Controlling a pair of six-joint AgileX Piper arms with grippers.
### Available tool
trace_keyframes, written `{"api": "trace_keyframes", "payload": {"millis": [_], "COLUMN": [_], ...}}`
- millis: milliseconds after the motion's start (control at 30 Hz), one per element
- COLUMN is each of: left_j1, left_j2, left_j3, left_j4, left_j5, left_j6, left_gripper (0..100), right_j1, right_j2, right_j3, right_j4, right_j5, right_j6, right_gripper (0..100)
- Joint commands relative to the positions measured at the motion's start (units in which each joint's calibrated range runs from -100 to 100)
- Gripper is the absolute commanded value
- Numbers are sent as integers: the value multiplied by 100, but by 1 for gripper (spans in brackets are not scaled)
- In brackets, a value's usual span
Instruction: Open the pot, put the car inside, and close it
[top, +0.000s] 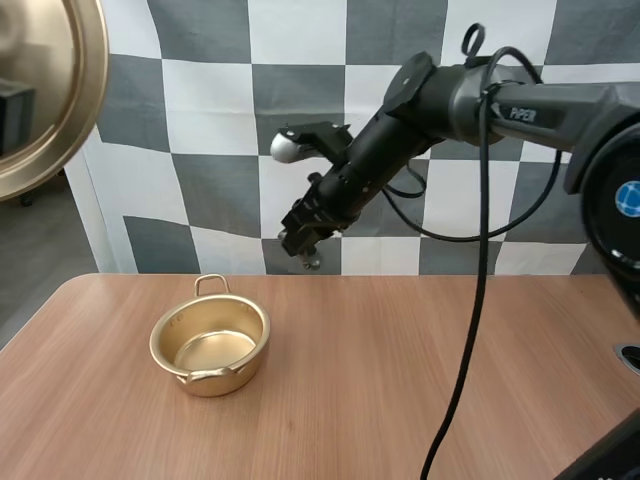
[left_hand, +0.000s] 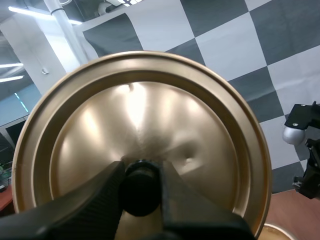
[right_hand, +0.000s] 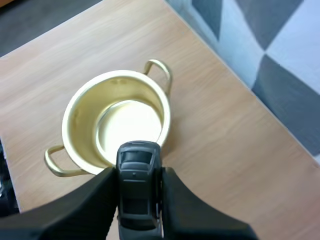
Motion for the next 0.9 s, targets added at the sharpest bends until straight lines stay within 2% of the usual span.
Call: {"api": "trace_keyframes", "payload": {"millis": [0, 133, 367, 867], "left_j1": [0, 0, 0, 0], "left_j2": [-7, -57, -249, -289], "left_j3": [-4, -4, -4, -4], "left_j4": [27, 3, -13, -216], "left_j5": [0, 0, 0, 0], "left_j6": [-47, -126, -126, -126], "left_gripper": [0, 0, 0, 0], "right_j1": [583, 760, 812, 812], "right_j2": [292, 780, 1375, 1482], "right_j3": [-2, -2, -2, -592], "right_j4": [7, 7, 34, 45], "right_j5": [2, 2, 2, 2], "right_j6": [-7, -7, -163, -311], "right_gripper": [0, 0, 0, 0]}}
